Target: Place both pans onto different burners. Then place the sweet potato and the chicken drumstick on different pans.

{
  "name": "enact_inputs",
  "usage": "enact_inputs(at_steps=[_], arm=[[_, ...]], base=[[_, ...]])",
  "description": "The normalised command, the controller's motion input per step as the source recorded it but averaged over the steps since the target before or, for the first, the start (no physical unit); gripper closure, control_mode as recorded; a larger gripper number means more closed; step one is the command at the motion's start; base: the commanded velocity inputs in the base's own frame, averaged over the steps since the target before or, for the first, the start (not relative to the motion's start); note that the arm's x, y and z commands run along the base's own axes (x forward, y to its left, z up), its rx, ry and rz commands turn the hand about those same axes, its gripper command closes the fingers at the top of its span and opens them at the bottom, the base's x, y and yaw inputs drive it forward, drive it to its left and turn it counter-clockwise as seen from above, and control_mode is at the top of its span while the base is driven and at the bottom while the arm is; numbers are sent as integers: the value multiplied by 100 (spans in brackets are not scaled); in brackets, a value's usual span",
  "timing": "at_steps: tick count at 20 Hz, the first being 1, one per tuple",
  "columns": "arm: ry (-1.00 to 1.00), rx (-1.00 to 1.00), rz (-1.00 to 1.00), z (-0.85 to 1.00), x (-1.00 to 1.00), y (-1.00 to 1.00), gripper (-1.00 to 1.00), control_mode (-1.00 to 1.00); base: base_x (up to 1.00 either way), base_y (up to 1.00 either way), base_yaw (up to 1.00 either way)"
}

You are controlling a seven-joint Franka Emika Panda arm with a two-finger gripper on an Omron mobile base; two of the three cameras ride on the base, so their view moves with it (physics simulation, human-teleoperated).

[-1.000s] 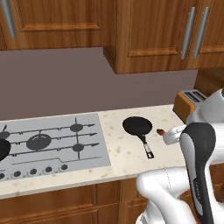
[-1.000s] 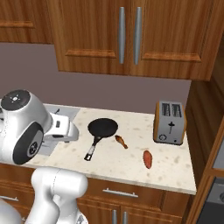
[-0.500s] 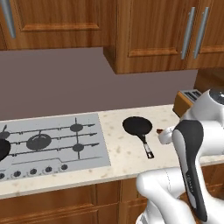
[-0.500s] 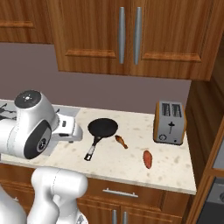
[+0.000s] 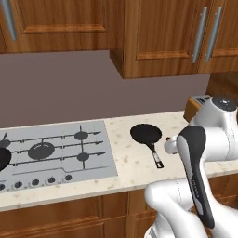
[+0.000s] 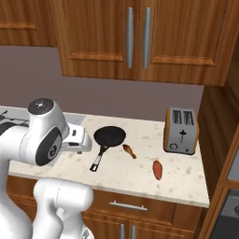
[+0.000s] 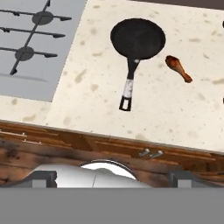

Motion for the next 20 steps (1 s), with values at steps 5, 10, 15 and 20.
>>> enact_inputs(at_steps=[5, 10, 15, 20], arm=[[-4, 0, 0, -29, 10, -1, -100, -100], [-7, 0, 0, -21, 11, -2, -100, -100], [-13, 0, 0, -25, 10, 0, -100, -100], [-9, 0, 0, -33, 18, 0, -100, -100]], base=[[0, 0, 0], [0, 0, 0], [0, 0, 0], [0, 0, 0]])
